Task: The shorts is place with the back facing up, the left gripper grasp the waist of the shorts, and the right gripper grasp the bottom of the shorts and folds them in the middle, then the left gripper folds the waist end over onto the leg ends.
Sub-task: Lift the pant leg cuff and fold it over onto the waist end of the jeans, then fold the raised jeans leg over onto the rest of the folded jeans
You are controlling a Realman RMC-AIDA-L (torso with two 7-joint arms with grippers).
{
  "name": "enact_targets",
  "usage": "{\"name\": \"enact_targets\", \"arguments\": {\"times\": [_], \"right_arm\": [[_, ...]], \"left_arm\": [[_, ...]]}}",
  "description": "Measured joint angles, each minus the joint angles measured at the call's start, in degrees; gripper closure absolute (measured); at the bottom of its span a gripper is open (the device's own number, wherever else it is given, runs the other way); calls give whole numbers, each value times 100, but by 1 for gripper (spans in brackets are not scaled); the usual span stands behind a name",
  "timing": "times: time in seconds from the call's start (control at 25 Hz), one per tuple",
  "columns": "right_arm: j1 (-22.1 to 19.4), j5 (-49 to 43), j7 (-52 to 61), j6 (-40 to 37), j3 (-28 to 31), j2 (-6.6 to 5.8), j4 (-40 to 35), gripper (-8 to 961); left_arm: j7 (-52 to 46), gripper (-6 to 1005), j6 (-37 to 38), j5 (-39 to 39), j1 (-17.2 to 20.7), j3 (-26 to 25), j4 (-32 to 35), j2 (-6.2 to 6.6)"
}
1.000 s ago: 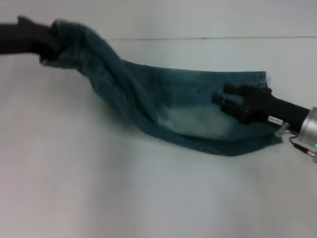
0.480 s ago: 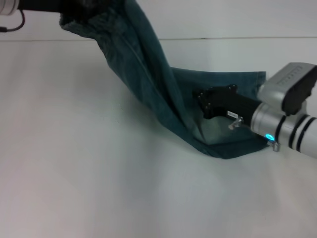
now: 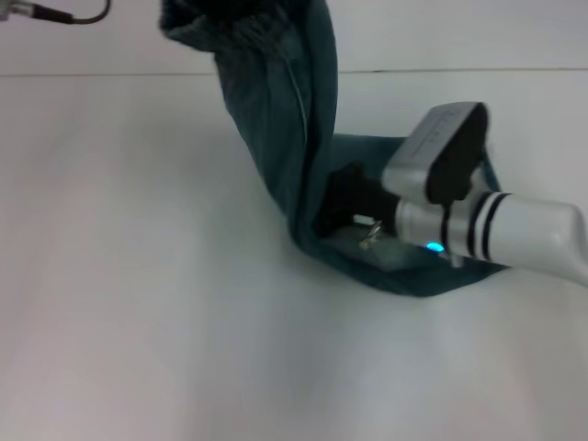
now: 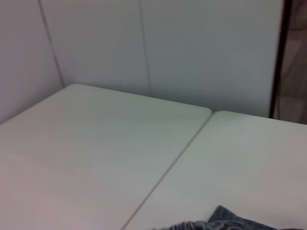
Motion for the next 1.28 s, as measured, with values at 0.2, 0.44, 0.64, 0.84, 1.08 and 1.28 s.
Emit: {"name": "enact_targets", "arguments": {"times": [0.2, 0.44, 0.64, 0.84, 1.08, 1.28], "right_arm": [[231, -273, 2, 24, 40, 6, 183, 954], [104, -314, 18, -123, 62, -39, 213, 954], [-908, -317, 328, -1007, -92, -183, -558, 953], [-2600, -318, 1324, -2200, -518, -217, -2446, 953], [-3735, -319, 1989, -3527, -513, -462, -3394, 953], [-3949, -352, 2144, -4028, -485, -602, -3440, 953]], "left_arm": [[-144, 946, 12, 115, -116, 429, 77, -54], [-181, 945, -95, 139, -178, 824, -64, -135], [-199, 945, -310, 278, -203, 1097, -290, -227], [-528, 945, -815, 282, -209, 1712, -569, -247], [-1212, 946, -1815, 232, -277, 2585, -1108, -287], [-1347, 891, -2507, -54, -187, 3263, -1279, -303]]}}
